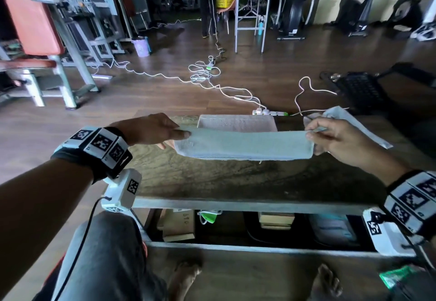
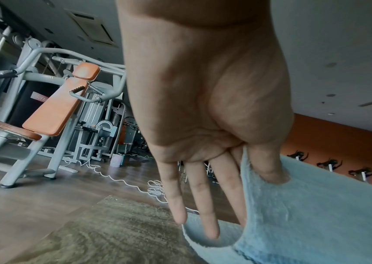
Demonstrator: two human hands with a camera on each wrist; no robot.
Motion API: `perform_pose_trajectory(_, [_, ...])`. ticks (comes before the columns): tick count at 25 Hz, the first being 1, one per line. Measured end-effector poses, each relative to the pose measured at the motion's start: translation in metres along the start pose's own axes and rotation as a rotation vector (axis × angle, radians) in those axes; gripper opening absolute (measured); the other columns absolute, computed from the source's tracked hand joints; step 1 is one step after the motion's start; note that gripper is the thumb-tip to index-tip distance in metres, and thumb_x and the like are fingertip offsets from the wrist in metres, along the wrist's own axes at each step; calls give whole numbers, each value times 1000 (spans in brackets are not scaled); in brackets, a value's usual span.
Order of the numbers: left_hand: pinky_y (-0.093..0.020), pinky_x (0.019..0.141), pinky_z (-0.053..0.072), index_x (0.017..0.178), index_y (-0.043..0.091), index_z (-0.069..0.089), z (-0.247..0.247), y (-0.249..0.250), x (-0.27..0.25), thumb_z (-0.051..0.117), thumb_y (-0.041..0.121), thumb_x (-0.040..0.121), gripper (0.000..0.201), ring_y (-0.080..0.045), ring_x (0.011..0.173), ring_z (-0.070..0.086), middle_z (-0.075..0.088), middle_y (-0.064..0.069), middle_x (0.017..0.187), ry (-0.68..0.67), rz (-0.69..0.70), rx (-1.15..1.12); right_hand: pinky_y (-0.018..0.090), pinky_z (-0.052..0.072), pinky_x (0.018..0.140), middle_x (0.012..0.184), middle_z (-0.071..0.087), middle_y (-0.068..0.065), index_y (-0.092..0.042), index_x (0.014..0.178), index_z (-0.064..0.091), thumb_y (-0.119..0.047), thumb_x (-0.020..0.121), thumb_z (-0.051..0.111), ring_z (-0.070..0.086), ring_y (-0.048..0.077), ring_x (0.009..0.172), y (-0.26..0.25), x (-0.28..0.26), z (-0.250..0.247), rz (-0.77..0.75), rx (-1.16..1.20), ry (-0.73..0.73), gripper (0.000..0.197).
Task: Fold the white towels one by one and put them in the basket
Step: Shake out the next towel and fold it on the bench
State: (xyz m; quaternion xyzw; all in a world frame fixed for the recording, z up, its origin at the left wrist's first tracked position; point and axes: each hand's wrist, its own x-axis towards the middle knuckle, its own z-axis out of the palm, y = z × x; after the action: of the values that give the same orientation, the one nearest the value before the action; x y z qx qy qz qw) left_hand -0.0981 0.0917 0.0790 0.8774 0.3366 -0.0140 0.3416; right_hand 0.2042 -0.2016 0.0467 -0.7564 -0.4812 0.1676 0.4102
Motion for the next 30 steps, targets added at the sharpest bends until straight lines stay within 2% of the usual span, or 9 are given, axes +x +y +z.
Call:
perform_pose_trajectory(4, [-38,91,57,87,21,81,11,2,-27,76,72,56,60,-24,96,72,77,-4,96,13,55,-116,34,62,76,94,63,24,-6,92,60,-5,99,55,66,29,87,-10,-29,-5,47,51,-40,9])
perform_pose_trajectory(8, [-21,79,54,96,16,79,25,12,-47,69,41,87,29,-13,84,71,77,-4,94,86,97,-117,43,63,73,89,62,11,-4,97,61,-10,100,55,69,30,82,-16,-42,-3,91,20,-52,9])
perform_pose_trajectory(10, [-22,86,55,100,13,78,31,14,-54,65,36,91,27,-15,84,74,77,-4,95,50,90,-167,46,63,70,88,63,10,-8,96,61,-12,101,55,71,33,75,-16,-46,1,92,-17,-63,8])
perform_pose_trajectory(14, [-15,90,42,105,15,75,36,14,-62,59,36,96,28,-21,83,76,77,-4,98,-42,67,-181,48,63,67,90,64,19,-9,99,60,-14,101,55,70,33,61,-17,-53,3,144,-40,-77,8])
perform_pose_trajectory(19, [-11,61,47,88,20,80,40,15,-62,62,37,92,25,-4,72,66,76,4,83,-85,50,-97,44,60,63,87,69,25,-4,101,61,-17,100,56,69,38,63,-22,-62,-9,293,114,-341,14])
perform_pose_trajectory(22, [-19,65,43,64,33,76,43,13,-59,61,41,93,33,-6,63,59,64,15,59,-188,43,-34,37,56,56,83,69,23,-8,96,64,-18,98,58,66,35,62,-23,-58,-12,288,147,-372,12])
perform_pose_trajectory(24, [-24,69,45,72,25,78,44,10,-53,64,43,91,30,-12,69,63,69,9,68,-200,49,-71,36,56,55,85,66,26,-9,96,66,-18,98,59,65,34,63,-21,-48,-11,255,140,-286,11])
perform_pose_trajectory(27, [-21,82,51,87,22,80,49,-2,-20,68,26,90,12,-12,86,68,77,-4,93,39,42,-217,39,58,59,88,66,21,-10,97,66,-17,100,58,66,31,60,-6,-15,-1,223,83,-91,11])
perform_pose_trajectory(30, [-27,79,46,66,43,76,51,-20,36,77,15,84,33,-4,74,59,72,4,76,337,57,-324,41,61,61,89,70,14,-13,95,64,-18,101,56,67,25,56,13,34,13,206,38,42,11])
